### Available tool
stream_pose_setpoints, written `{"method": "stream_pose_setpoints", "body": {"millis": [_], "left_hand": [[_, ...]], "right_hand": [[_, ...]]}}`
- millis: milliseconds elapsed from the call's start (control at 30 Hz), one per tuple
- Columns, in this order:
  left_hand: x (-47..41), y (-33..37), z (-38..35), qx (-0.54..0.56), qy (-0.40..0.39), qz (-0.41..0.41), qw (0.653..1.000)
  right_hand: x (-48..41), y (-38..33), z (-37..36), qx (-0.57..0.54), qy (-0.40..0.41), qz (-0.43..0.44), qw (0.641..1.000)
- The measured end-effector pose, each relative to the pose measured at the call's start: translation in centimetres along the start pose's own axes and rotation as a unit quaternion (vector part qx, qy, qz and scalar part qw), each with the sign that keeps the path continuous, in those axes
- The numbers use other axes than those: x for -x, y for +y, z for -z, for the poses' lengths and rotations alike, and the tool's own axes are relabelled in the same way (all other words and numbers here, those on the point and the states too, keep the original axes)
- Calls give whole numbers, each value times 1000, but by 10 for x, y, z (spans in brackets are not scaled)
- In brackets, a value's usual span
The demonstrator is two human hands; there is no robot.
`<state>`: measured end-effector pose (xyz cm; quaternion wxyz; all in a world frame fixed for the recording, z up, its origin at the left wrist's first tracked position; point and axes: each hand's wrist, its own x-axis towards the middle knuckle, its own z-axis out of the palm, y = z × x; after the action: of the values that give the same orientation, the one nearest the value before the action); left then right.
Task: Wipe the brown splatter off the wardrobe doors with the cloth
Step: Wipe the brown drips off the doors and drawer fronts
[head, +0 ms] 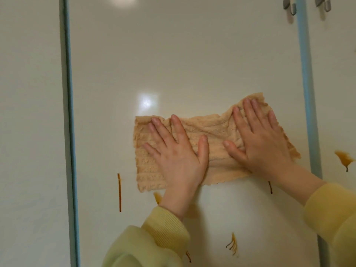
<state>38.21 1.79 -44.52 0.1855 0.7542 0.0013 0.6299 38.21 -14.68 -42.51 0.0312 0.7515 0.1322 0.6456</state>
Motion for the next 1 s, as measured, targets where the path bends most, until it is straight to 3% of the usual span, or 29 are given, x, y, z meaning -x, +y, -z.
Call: {"method": "stream_pose_setpoints", "body": {"millis": [233, 467, 800, 1000], "left_hand": [[19, 36, -15, -18, 4, -84, 996], [36, 39, -19, -37, -15, -160, 986], [66, -4, -17, -51, -25, -280, 958], [54, -43, -4, -58, -62, -378, 922]], "right_hand": [[49, 32, -2, 1, -5, -70, 998], [96, 19, -12, -27, 28, -168, 985], [152, -46, -25, -71, 22, -266, 961], [158, -94, -33, -79, 13, -296, 952]]}}
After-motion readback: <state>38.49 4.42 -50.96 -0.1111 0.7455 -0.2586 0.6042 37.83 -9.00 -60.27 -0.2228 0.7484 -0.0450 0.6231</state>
